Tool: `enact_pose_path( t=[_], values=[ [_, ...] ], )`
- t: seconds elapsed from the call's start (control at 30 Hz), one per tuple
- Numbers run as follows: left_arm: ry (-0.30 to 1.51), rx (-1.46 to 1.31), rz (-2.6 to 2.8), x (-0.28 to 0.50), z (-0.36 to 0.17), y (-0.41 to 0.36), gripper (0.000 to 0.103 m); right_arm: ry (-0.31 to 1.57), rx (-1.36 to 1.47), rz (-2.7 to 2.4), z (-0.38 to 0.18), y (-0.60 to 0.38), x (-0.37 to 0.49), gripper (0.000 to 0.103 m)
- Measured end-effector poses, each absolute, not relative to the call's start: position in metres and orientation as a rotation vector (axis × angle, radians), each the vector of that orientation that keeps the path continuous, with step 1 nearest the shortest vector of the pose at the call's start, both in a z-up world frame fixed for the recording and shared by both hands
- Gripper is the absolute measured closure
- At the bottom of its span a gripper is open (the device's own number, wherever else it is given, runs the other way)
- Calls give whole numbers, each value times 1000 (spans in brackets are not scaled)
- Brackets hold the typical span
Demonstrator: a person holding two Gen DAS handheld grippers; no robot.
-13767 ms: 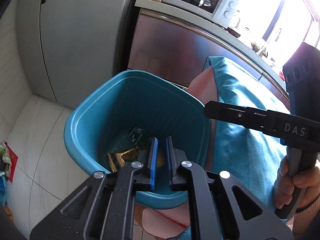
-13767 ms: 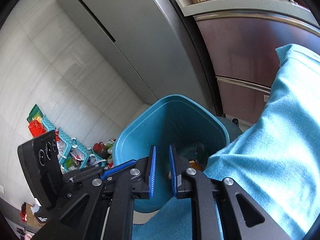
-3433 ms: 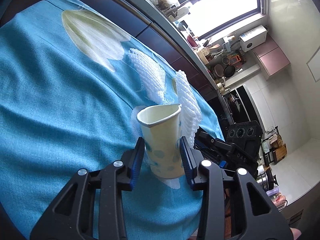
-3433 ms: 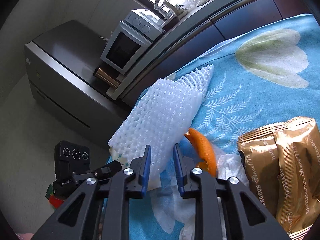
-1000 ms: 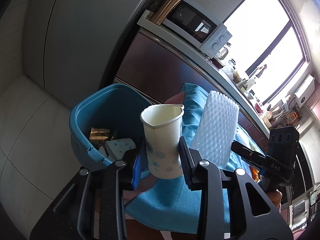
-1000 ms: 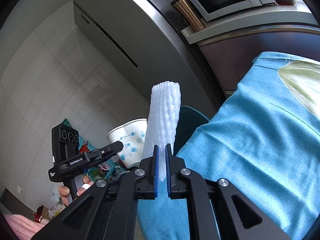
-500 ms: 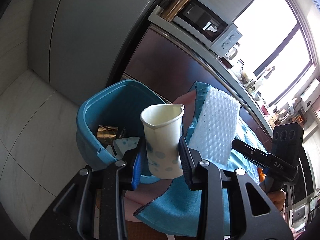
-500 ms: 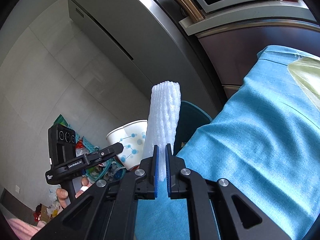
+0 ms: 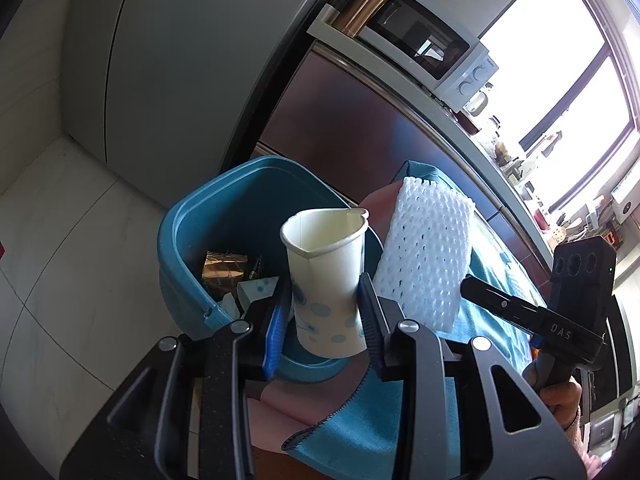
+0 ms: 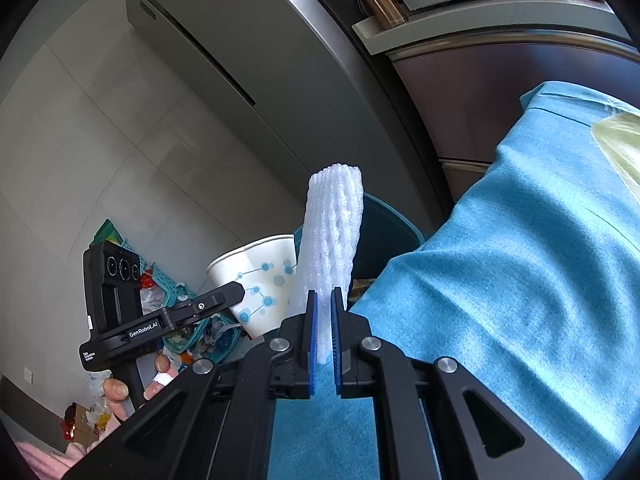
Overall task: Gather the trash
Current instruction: 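Carry the paper cup and foam net into the teal bin and open both tools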
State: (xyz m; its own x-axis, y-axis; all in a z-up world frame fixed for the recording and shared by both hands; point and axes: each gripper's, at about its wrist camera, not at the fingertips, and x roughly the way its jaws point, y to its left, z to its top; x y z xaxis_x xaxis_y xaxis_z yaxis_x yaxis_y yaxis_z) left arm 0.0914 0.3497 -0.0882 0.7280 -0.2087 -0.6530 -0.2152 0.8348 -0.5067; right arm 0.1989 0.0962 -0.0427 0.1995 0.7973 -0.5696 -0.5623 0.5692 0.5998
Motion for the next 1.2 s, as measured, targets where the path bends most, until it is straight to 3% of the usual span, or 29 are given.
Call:
enact_pose_path(
  t=[0.67, 1.2],
  values=[
    [836, -573, 52, 112, -113, 347, 68, 1039, 185, 935, -53, 156, 211, 98],
    [912, -552, 90, 139, -142, 338, 63, 1053, 229, 894, -60, 156, 217, 90]
  ],
)
